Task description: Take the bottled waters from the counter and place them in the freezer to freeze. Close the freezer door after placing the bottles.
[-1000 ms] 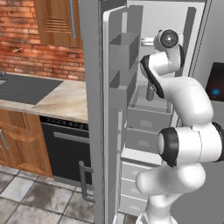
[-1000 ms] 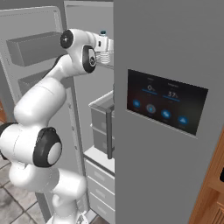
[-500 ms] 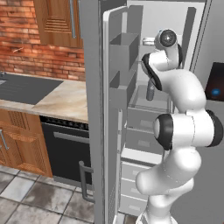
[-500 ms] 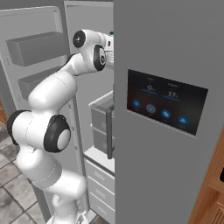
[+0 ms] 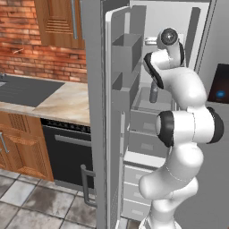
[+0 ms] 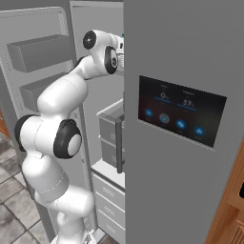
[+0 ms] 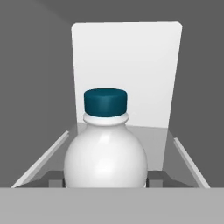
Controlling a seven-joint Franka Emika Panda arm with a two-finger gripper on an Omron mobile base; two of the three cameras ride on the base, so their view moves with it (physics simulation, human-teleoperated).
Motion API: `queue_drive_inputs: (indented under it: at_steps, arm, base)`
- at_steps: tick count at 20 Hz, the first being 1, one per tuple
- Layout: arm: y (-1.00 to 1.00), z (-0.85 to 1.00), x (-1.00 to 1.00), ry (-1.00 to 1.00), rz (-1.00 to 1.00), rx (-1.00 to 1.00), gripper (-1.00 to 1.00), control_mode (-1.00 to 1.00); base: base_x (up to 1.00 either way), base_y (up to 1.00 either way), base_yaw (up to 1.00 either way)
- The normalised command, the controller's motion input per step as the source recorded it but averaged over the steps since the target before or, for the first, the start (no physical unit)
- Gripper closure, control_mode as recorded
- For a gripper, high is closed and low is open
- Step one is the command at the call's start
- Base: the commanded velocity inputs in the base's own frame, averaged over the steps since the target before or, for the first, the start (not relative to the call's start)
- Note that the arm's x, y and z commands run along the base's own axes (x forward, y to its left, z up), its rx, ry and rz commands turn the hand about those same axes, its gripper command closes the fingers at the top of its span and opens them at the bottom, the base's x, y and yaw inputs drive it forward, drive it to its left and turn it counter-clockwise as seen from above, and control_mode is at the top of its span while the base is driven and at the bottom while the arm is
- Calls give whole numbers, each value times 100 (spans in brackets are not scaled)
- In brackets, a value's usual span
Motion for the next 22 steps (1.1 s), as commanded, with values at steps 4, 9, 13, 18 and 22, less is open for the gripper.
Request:
queue_drive_inputs:
  at_steps: [4,9,13,18,22]
  arm:
    - [-1,-39,5,6,-1,0,100,-100]
    - [0,-9,0,0,0,0,-100,-100]
    - [0,-6,0,0,0,0,-100,-100]
    - [0,0,0,0,0,0,-100,-100]
    - [9,0,0,0,0,0,-100,-100]
  base:
    - [0,0,0]
    - [0,0,0]
    - [0,0,0]
    - [0,0,0]
    - [0,0,0]
